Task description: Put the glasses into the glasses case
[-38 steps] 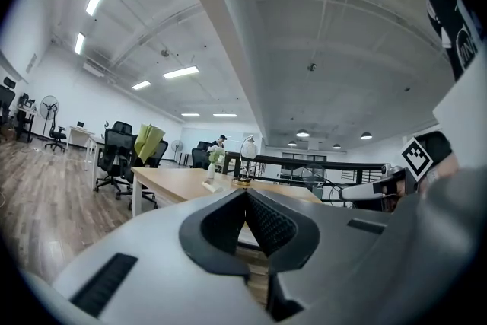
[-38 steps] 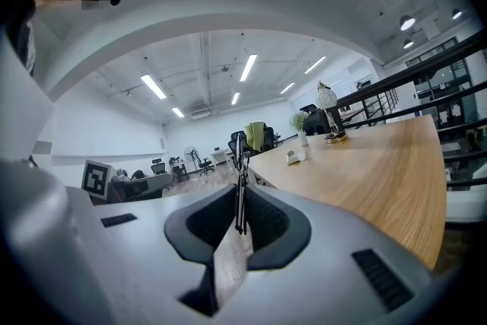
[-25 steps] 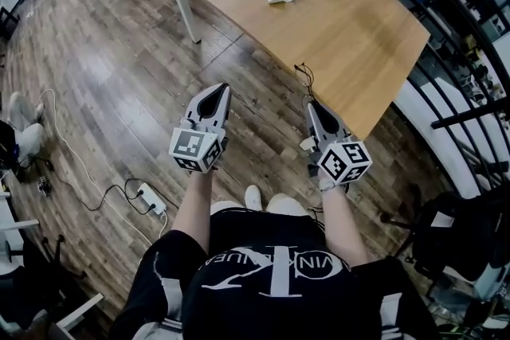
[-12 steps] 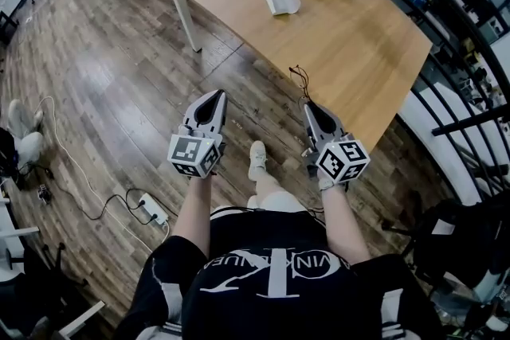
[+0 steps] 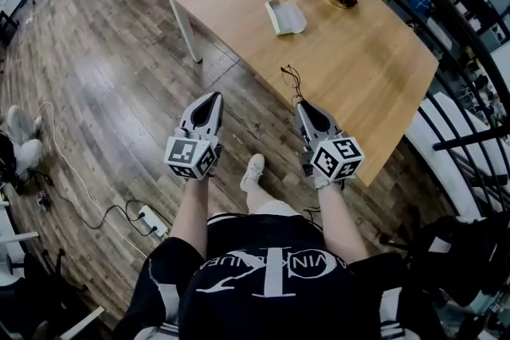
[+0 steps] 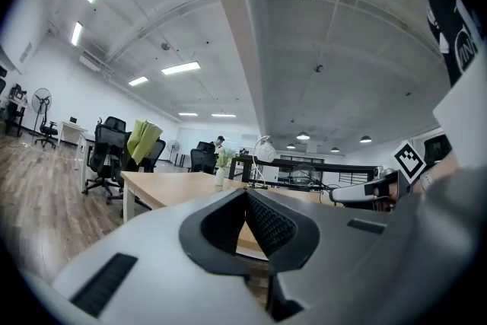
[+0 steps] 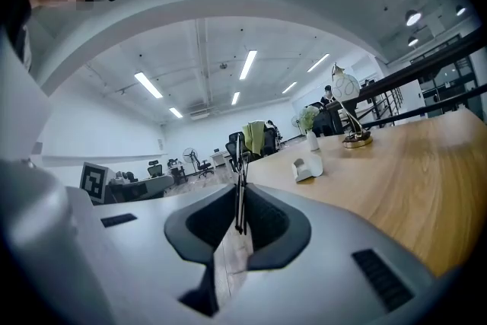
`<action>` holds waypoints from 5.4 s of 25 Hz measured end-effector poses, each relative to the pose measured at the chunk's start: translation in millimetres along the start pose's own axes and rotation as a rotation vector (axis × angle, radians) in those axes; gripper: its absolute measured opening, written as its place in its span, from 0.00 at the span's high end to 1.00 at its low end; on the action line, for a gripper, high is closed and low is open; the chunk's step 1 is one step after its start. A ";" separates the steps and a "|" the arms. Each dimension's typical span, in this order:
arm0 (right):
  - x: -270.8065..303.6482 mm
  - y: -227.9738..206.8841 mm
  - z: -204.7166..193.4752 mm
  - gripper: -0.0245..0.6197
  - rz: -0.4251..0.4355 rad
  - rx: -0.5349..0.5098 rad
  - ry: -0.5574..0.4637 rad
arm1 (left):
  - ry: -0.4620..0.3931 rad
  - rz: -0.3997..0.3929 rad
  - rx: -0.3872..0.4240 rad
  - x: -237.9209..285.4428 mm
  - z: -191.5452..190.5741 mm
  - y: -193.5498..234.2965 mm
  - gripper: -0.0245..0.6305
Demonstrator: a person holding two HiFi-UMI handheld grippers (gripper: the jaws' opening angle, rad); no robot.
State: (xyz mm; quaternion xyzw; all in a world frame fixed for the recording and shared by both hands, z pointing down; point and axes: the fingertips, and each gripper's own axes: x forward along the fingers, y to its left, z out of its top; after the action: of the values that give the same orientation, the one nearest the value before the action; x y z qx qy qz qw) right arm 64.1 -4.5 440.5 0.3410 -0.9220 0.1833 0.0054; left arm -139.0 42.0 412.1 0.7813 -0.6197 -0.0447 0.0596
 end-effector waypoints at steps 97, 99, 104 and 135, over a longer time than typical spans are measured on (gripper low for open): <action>318.5 -219.9 25.9 0.88 -0.285 0.237 0.297 | 0.207 -0.346 0.002 414.6 -41.8 138.7 0.94; 323.1 -220.8 22.5 0.88 -0.289 0.233 0.319 | 0.211 -0.348 -0.006 417.1 -41.9 139.9 0.94; 330.5 -225.7 15.3 0.88 -0.314 0.220 0.365 | 0.211 -0.366 0.023 421.3 -42.6 140.8 0.94; 340.4 -228.9 -7.2 0.88 -0.310 0.251 0.497 | 0.214 -0.333 -0.011 423.2 -49.0 159.6 0.94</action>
State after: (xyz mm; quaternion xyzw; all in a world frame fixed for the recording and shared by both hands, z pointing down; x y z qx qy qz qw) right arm -53.5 -375.8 569.6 0.4201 -0.7998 0.3704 0.2161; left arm -189.1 -404.1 485.9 0.8729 -0.4719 0.0257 0.1213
